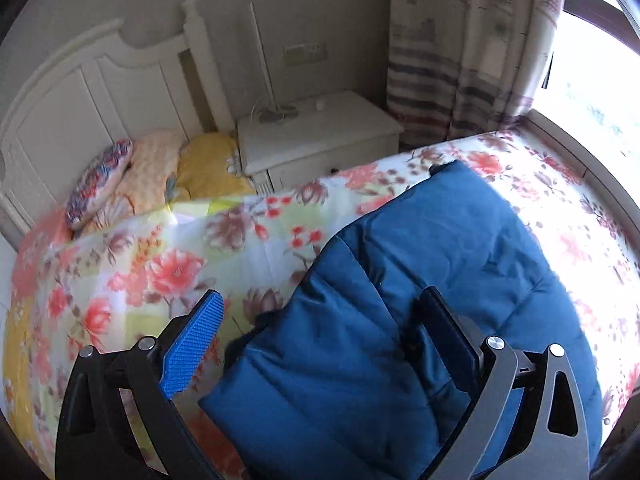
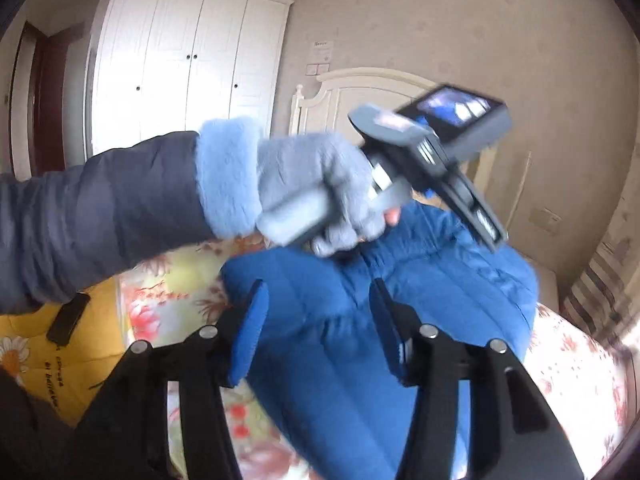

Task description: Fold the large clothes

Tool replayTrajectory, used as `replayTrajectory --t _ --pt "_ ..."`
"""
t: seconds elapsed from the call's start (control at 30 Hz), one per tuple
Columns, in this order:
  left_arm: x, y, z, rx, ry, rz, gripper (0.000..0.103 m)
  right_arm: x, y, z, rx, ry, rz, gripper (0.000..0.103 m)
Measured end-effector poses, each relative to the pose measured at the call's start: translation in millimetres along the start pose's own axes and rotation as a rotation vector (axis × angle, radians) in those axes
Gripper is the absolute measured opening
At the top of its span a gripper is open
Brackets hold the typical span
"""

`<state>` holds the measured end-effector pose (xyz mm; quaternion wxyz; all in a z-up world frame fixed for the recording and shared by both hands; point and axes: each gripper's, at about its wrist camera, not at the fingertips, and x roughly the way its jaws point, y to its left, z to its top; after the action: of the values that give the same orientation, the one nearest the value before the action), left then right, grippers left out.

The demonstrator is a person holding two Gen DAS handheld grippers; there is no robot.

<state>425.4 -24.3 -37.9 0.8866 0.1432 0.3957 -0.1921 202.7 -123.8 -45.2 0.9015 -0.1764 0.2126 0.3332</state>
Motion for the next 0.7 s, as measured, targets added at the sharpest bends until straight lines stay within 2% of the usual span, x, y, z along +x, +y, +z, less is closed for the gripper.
replayTrajectory --t 0.07,0.13,0.17,0.23,0.33,0.7 --pt "18 2 -18 0.0 0.01 0.01 0.099 30 13 1 -0.036 0.08 0.034 0.052" --pt "25 12 -32 -0.057 -0.027 -0.034 0.099 66 29 -12 -0.093 0.208 0.013 0.053" --pt "30 21 -39 -0.105 -0.032 -0.063 0.099 75 34 -20 -0.124 0.22 -0.01 0.053" --pt "37 30 -46 -0.156 -0.044 -0.085 0.099 84 44 -32 -0.186 0.228 -0.051 0.053" --pt "45 36 -52 -0.193 -0.055 -0.098 0.099 93 50 -34 -0.213 0.253 -0.07 0.053" --pt "49 40 -55 -0.223 -0.058 -0.119 0.099 113 42 -36 -0.17 0.247 -0.032 0.054"
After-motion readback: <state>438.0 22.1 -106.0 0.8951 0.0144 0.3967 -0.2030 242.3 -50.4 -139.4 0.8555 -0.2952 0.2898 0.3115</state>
